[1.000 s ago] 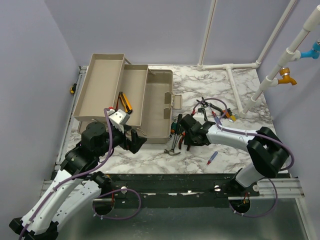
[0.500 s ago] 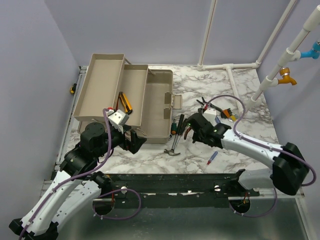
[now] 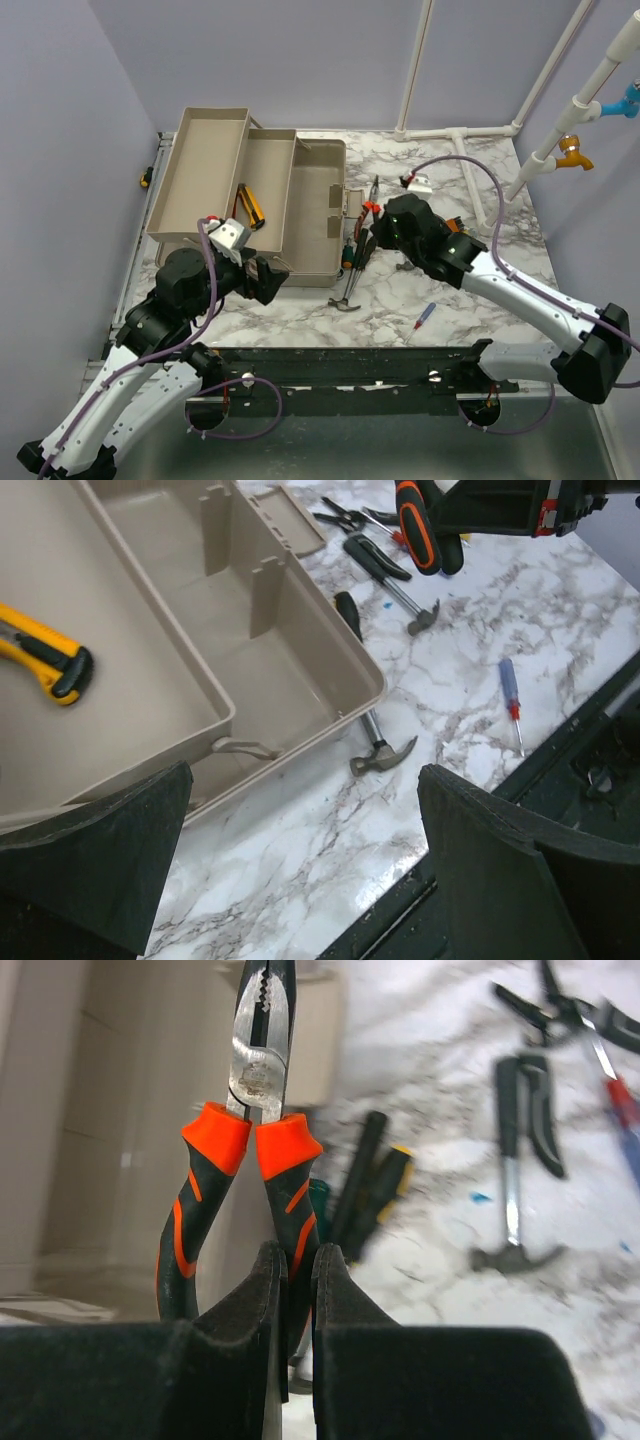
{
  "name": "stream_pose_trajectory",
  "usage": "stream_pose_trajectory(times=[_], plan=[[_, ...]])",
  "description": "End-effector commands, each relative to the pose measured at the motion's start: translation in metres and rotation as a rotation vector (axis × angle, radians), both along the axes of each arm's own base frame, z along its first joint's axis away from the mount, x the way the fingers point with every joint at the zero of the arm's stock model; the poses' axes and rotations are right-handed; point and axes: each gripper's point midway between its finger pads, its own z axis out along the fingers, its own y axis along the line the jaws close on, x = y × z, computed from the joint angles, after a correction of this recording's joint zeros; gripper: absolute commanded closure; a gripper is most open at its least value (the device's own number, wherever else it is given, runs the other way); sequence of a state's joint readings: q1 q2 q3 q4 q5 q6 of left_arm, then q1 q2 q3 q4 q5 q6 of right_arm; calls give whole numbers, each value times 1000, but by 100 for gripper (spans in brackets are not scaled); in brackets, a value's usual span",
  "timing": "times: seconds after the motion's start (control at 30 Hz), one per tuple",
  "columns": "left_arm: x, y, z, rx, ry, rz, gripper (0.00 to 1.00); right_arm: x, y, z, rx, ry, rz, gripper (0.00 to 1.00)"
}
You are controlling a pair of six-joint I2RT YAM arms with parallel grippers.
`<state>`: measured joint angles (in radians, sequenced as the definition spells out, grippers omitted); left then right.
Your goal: Pack the tool kit
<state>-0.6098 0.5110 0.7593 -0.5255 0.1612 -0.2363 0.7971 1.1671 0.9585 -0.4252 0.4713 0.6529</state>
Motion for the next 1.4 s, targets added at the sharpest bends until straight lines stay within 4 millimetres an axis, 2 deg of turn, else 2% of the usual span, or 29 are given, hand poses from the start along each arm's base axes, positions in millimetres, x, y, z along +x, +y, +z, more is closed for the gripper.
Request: stream_pose_trajectory(times=[0.0, 0.1, 0.3, 0.63, 0.67, 0.73, 0.83, 0.9, 0.97, 1.13, 1.37], plan=[[16, 24, 17, -46, -55, 180, 2, 27, 66, 38, 83, -62, 195, 99], [18, 32, 22, -73, -78, 228, 1, 38, 95, 32, 85, -9, 259, 99], [16, 37, 27, -86, -109, 245, 2, 52, 135, 0, 56, 99, 317, 99], [14, 34, 26, -71, -109, 215, 1, 61, 161, -55, 18, 231, 299, 98], [14, 34, 25, -70, -109, 212, 2, 61, 164, -60, 13, 240, 300, 96], [13, 32, 24, -67, -108, 202, 1, 61, 167, -66, 7, 250, 295, 86], [12, 29, 22, -58, -104, 182, 2, 62, 168, -63, 12, 246, 285, 72], [11, 26, 21, -52, -99, 160, 1, 63, 165, -52, 22, 220, 277, 62], [9, 20, 18, -44, -85, 121, 2, 63, 160, -40, 32, 188, 265, 58], [7, 11, 13, -24, -52, 73, 2, 56, 136, -12, 38, 125, 222, 58], [2, 6, 13, -23, -52, 28, 1, 41, 57, -2, -83, 77, 38, 63]])
